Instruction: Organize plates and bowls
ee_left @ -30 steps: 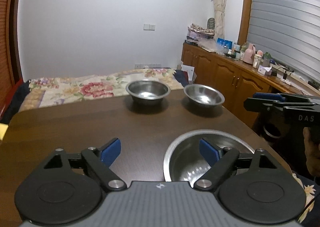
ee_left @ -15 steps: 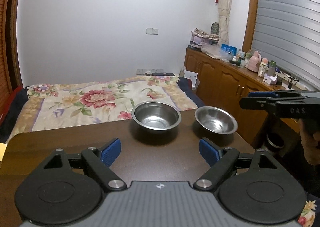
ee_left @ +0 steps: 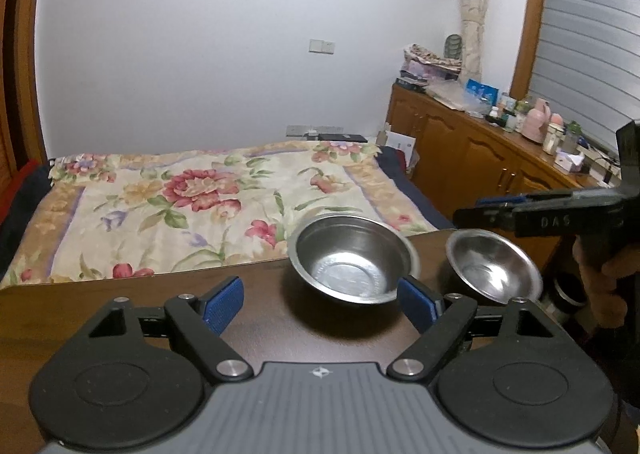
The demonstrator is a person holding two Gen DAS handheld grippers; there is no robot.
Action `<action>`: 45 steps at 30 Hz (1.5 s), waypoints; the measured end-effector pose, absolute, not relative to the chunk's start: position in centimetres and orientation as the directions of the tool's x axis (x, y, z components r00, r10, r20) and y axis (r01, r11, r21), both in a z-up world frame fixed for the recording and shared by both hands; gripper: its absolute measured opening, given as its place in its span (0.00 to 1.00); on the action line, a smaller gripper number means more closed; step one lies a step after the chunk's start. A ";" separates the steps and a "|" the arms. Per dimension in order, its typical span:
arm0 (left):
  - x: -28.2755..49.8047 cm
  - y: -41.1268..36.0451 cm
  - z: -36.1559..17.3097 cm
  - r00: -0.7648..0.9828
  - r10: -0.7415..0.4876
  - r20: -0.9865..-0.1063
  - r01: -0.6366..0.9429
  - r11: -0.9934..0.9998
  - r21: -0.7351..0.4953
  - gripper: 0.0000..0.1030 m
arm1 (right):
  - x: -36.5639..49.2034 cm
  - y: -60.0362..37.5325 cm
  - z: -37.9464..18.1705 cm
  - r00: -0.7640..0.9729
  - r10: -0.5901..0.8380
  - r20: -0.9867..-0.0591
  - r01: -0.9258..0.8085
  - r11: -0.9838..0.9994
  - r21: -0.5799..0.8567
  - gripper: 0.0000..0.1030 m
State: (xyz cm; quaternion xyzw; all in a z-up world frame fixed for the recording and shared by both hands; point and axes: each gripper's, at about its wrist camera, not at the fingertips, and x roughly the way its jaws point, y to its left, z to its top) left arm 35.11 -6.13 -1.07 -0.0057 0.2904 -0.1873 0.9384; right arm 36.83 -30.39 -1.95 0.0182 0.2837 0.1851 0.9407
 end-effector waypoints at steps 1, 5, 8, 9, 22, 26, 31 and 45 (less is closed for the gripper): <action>35.6 -6.2 -1.4 0.760 -0.353 -0.545 0.345 0.931 -0.120 0.82 | 37.4 -30.2 -2.3 0.761 0.365 -0.537 -0.341 0.928 0.148 0.52; 37.7 -6.5 -2.6 0.749 -0.359 -0.557 0.340 0.930 -0.142 0.80 | 39.0 -29.7 -3.4 0.739 0.371 -0.563 -0.345 0.925 0.157 0.50; 39.0 -6.6 -3.3 0.742 -0.366 -0.561 0.340 0.928 -0.156 0.75 | 39.8 -29.4 -3.9 0.726 0.374 -0.577 -0.350 0.923 0.159 0.50; 39.5 -6.5 -3.6 0.738 -0.370 -0.565 0.338 0.927 -0.166 0.75 | 40.0 -29.2 -4.1 0.721 0.371 -0.586 -0.348 0.924 0.158 0.50; 42.2 -6.6 -5.1 0.717 -0.392 -0.577 0.324 0.919 -0.222 0.57 | 41.9 -28.4 -5.2 0.672 0.364 -0.645 -0.326 0.927 0.185 0.39; 42.5 -6.6 -5.5 0.701 -0.395 -0.594 0.321 0.918 -0.232 0.44 | 42.1 -28.3 -5.6 0.654 0.373 -0.659 -0.320 0.925 0.206 0.32; 42.4 -6.7 -5.7 0.685 -0.412 -0.601 0.327 0.911 -0.252 0.43 | 41.8 -28.0 -5.5 0.640 0.391 -0.661 -0.328 0.917 0.226 0.24; 41.7 -7.3 -6.0 0.660 -0.436 -0.612 0.350 0.899 -0.262 0.22 | 41.9 -28.4 -5.9 0.622 0.419 -0.662 -0.312 0.907 0.282 0.20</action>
